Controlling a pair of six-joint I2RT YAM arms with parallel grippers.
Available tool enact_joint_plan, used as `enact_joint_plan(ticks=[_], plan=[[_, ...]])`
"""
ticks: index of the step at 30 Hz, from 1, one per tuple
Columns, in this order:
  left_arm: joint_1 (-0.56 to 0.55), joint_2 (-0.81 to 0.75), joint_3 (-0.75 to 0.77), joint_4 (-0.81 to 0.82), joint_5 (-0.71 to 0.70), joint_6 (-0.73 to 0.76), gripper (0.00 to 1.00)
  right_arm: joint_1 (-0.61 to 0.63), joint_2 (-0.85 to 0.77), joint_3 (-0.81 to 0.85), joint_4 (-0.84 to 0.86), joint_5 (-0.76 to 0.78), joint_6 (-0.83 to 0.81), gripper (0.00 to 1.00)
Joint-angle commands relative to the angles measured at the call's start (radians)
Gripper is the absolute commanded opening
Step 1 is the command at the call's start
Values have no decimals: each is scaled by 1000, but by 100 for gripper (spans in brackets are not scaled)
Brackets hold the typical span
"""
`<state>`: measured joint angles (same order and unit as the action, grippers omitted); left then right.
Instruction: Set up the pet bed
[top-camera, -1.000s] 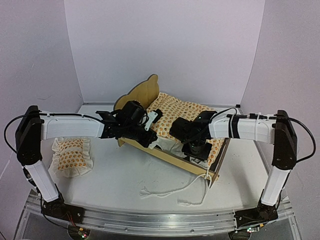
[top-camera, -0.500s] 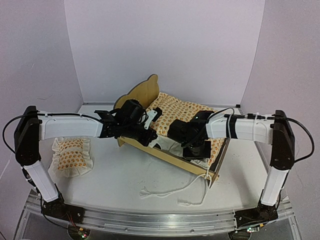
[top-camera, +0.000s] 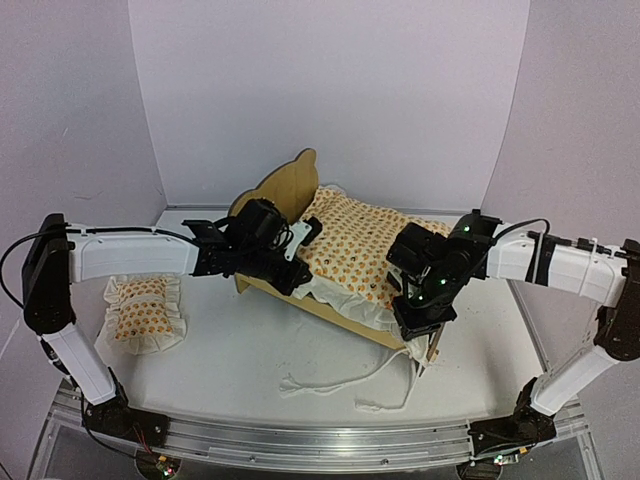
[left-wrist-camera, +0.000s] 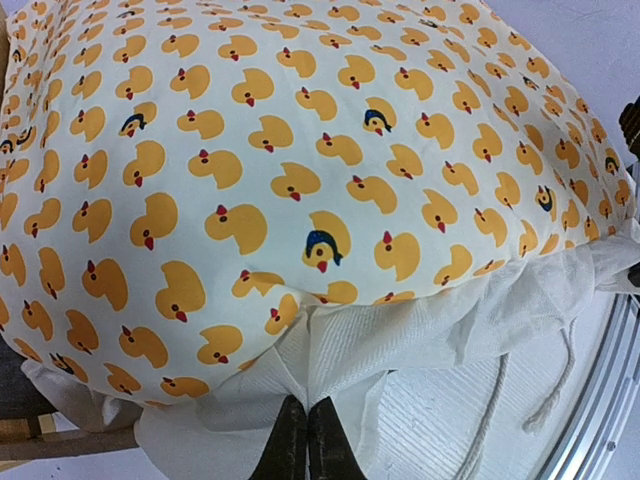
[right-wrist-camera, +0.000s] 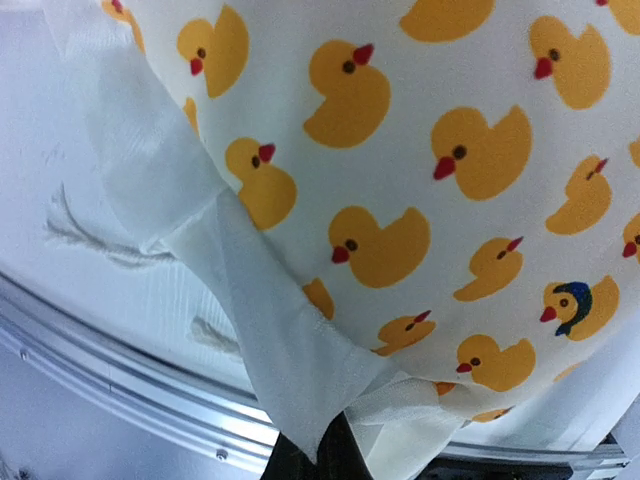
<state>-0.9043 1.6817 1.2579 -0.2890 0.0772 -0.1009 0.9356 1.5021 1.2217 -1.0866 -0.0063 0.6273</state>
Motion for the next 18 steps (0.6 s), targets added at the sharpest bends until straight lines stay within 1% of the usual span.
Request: enact_joint_plan(ticks=[1,2,4,6,9,10,13,15,16,17,18], plan=[[-2,-61,-57,-27,23,10,0,-18,1,-12,-5,-198,-194,1],[-2,-60,-69,-33,21,7,0,-21,9,-8,-13,-183,-205,7],[-2,-44,-86,-48,20,6,0,-25,16,-2,-33,-151,-219,13],[-2,-27,-98,-58,-28,0,0,-29,13,6,-39,-136,-220,21],[-2,-18,-119,-75,-161,2,0,-31,-15,6,-54,-97,-217,24],[-2,-16,-122,-77,-155,15,0,-31,-28,2,-60,-85,-219,27],[-2,-24,-140,-68,-56,44,1,-31,-71,11,-76,-106,-247,33],[-3,-27,-150,-63,-13,52,2,-34,-108,24,-84,-83,-234,36],[-3,-35,-155,-64,-13,52,3,-40,-125,28,-89,-59,-222,37],[-2,-54,-167,-59,-23,48,6,-50,-141,28,-100,-35,-207,38],[-2,-80,-182,-50,-31,47,13,-74,-153,29,-117,-3,-186,39]])
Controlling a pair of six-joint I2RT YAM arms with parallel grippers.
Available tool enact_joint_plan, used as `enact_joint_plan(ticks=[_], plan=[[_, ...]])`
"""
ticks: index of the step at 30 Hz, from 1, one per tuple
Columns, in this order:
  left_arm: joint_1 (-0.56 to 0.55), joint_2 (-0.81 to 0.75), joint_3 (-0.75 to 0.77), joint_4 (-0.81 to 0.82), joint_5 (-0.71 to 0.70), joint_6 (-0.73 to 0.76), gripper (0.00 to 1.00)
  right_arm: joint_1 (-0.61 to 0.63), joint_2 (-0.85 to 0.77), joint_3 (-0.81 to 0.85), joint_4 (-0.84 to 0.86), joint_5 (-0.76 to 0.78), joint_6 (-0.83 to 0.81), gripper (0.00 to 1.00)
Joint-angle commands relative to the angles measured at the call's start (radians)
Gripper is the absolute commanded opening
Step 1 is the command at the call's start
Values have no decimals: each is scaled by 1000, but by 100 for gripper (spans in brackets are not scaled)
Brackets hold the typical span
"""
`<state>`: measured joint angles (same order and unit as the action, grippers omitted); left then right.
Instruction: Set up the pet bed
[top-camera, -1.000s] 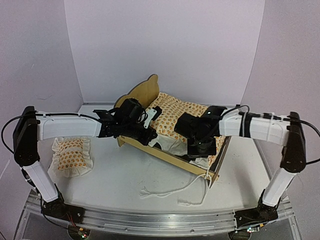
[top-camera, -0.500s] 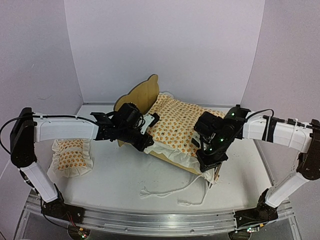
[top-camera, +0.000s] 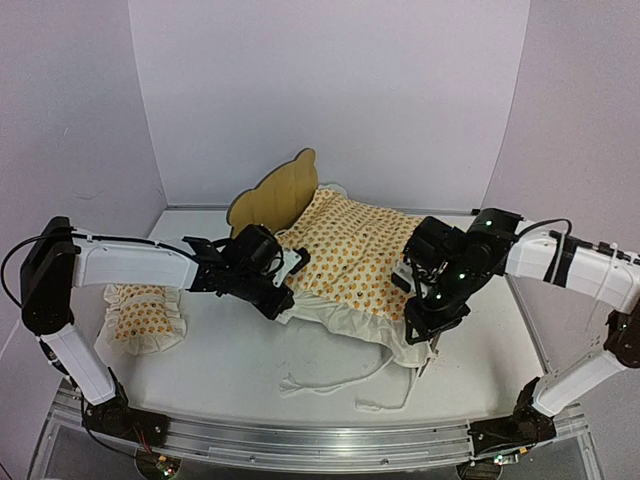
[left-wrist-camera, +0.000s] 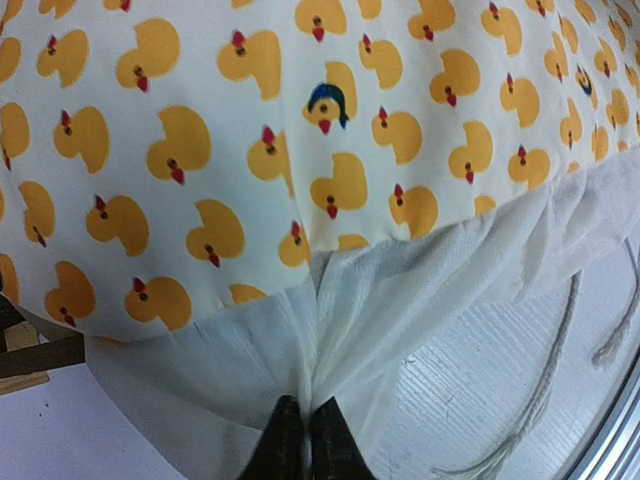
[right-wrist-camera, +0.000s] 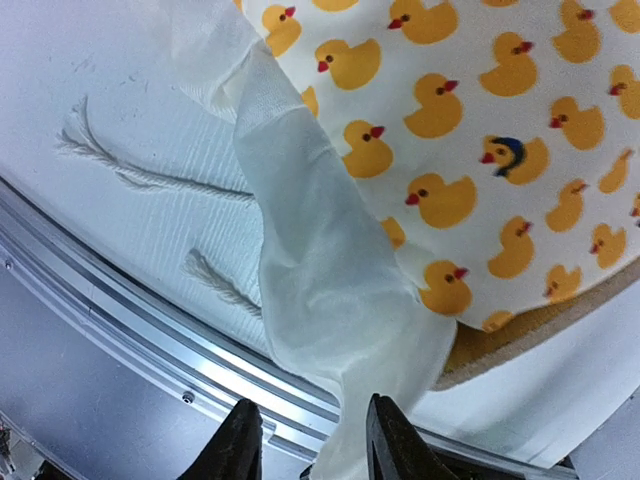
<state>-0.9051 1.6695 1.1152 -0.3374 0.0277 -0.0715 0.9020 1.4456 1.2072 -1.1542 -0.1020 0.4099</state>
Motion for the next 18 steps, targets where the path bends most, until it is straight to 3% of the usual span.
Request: enact_joint_plan(ticks=[1,3,4,5,7,11,18], plan=[[-2,-111,-54,8,12,18,23,-61,-107,40,-65,136,55,41],[-2,-174,-62,20,-14,7,38,-105,-124,18,-91,238,132,47],[-2,-206,-65,26,-52,-5,51,-140,-132,0,-94,252,169,55],[-1,-234,-67,35,-69,-15,58,-186,-136,-14,-93,241,192,63],[2,-283,-73,62,-95,-37,69,-263,-123,-43,-80,204,225,68],[38,-326,-77,111,-195,-90,78,-297,-5,3,-13,156,222,68],[141,-388,-62,161,-289,-128,81,-304,48,-73,53,267,209,49]])
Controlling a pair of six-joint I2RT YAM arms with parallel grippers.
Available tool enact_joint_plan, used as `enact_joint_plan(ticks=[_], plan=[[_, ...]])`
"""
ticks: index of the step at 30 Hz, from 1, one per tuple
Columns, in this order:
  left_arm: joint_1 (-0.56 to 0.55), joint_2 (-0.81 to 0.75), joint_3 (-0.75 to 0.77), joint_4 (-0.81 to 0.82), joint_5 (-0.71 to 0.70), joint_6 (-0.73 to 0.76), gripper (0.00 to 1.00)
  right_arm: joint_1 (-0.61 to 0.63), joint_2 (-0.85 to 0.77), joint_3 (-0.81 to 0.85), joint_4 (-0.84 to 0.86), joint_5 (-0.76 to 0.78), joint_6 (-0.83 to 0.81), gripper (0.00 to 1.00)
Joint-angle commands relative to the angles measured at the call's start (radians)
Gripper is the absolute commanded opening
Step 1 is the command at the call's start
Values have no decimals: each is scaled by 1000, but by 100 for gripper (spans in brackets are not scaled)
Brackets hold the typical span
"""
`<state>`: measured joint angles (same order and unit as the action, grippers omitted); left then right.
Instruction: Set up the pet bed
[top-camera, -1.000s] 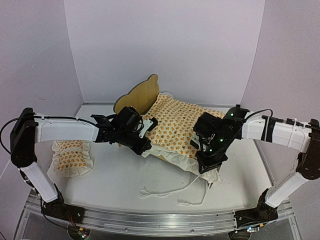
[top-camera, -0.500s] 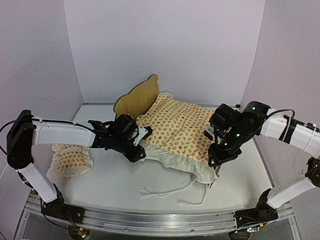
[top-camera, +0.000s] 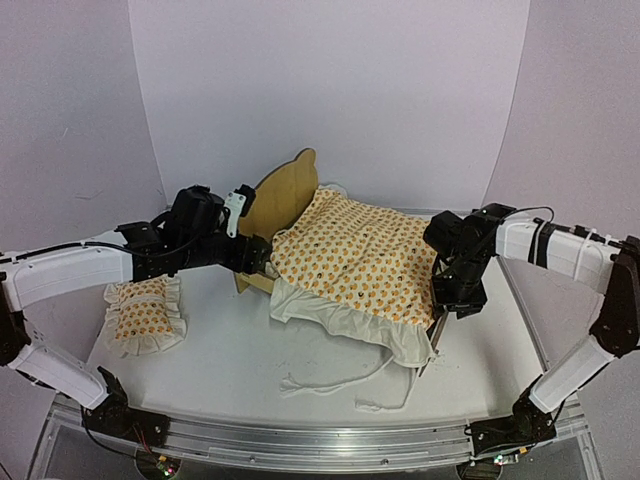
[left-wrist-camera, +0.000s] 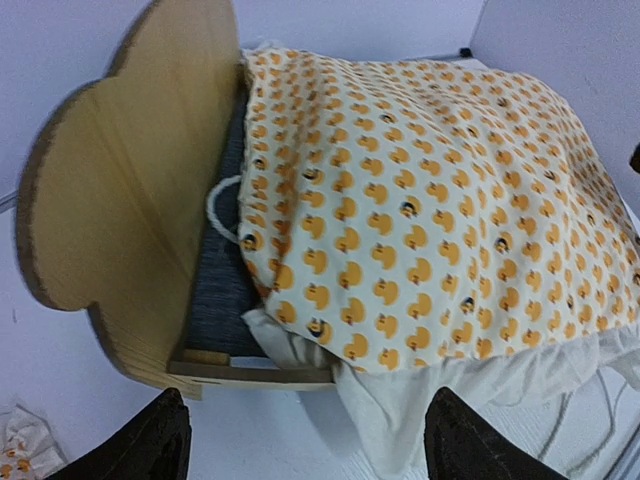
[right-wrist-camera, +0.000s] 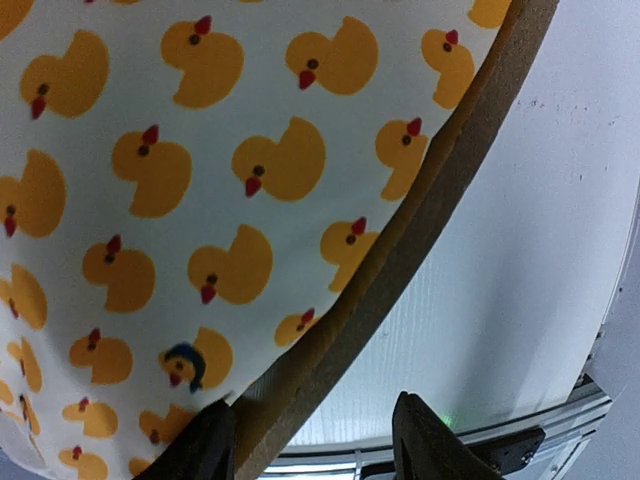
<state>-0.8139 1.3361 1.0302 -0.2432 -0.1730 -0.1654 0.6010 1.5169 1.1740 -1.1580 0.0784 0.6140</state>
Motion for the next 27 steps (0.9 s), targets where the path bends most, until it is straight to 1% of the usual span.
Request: enact_joint_plan(ticks=[1,3,4,6,7,8,9,12,14,17,19,20,21,22,24,27], plan=[[75,-56,29,67,-89,-34,82,-7,-33,-65,69,113,-11,43],[113,-55,44,67,-76,-34,82,-39,-57,-118,111,120,-66,36],[128,-57,50,67,-62,-35,82,-63,-59,-139,128,95,-114,31],[149,-67,53,75,-45,-37,82,-115,-45,-146,134,63,-221,10],[154,-72,51,83,-39,-37,82,-133,-41,-149,134,58,-289,3],[158,-75,48,90,-29,-40,82,-148,-37,-152,135,81,-340,0],[159,-76,45,97,-11,-43,82,-167,-32,-156,135,103,-395,0],[160,-79,28,125,66,-60,82,-236,-34,-188,159,0,-555,0],[161,-78,12,153,138,-69,82,-250,-46,-215,197,-47,-631,0],[160,-68,5,162,246,-77,81,-262,-14,-162,210,20,-597,0],[160,-73,-17,189,317,-83,81,-264,21,-86,192,64,-636,4],[160,-75,-26,195,355,-85,80,-265,41,-44,173,120,-662,7],[160,-78,-34,196,378,-94,79,-266,62,0,146,195,-688,7],[161,-85,-49,200,407,-109,79,-266,78,57,119,271,-710,11],[160,-95,-74,220,465,-127,79,-265,96,163,30,334,-721,34],[159,-112,-96,238,551,-137,79,-224,74,323,-111,403,-684,58]])
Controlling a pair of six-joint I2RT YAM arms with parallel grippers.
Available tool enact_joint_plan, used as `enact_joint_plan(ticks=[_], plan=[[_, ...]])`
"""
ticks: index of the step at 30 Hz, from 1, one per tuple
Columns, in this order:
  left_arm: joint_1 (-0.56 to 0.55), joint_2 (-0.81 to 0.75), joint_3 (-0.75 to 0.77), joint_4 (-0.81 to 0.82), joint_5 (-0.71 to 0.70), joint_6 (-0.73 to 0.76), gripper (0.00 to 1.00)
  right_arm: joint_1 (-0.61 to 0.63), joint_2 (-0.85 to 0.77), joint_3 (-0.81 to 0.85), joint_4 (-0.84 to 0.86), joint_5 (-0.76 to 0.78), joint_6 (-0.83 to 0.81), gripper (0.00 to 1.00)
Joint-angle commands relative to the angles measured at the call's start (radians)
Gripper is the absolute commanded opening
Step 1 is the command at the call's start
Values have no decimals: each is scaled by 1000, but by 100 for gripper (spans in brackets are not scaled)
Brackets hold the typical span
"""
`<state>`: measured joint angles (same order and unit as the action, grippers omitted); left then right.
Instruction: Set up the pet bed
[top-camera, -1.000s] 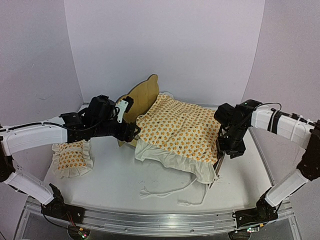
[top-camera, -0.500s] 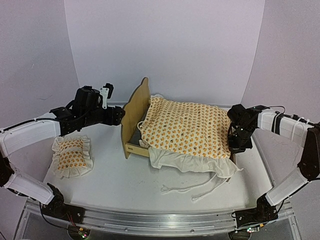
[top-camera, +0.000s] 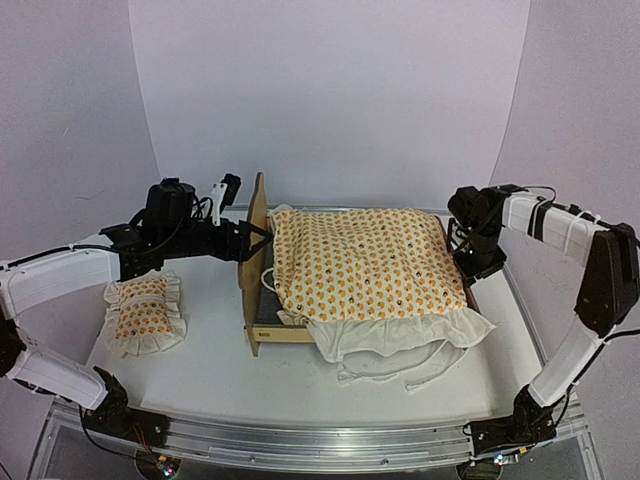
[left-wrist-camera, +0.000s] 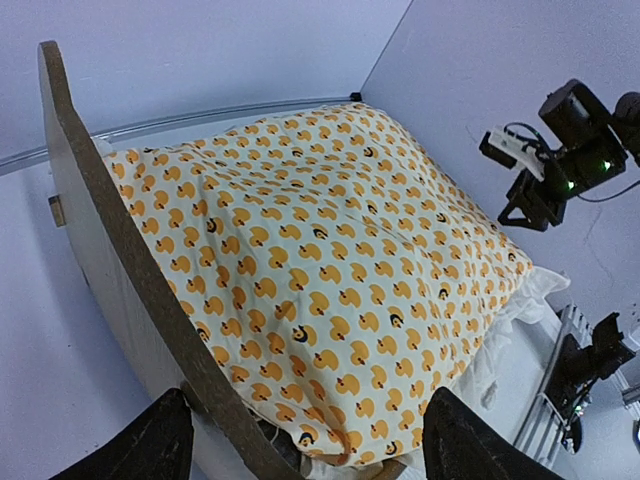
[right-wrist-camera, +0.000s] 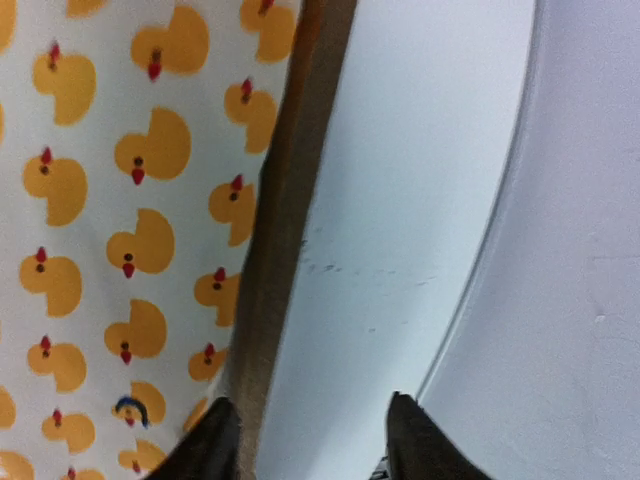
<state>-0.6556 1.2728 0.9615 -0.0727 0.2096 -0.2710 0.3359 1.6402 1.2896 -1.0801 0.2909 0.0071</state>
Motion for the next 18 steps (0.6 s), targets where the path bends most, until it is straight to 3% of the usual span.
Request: enact_joint_plan(ticks=[1,3,5,8,10,14,18], plan=[[1,-58,-32,68,178,-33,79,84,-65,249,-214,205,-70,65],[1,-94,-43,68,151,-25,81,204,-79,321,-237,189,-60,77],[2,-145,-51,50,66,-15,82,325,-46,396,-237,22,-23,85],[2,-212,-50,-1,-62,-14,84,484,42,428,-56,-287,98,85],[3,-246,-53,-24,-117,-28,84,573,103,448,71,-368,111,86],[3,-316,-104,-30,-156,-68,84,703,210,498,247,-342,-16,84],[2,-357,-142,-40,-129,-83,84,715,277,491,399,-360,-162,71]])
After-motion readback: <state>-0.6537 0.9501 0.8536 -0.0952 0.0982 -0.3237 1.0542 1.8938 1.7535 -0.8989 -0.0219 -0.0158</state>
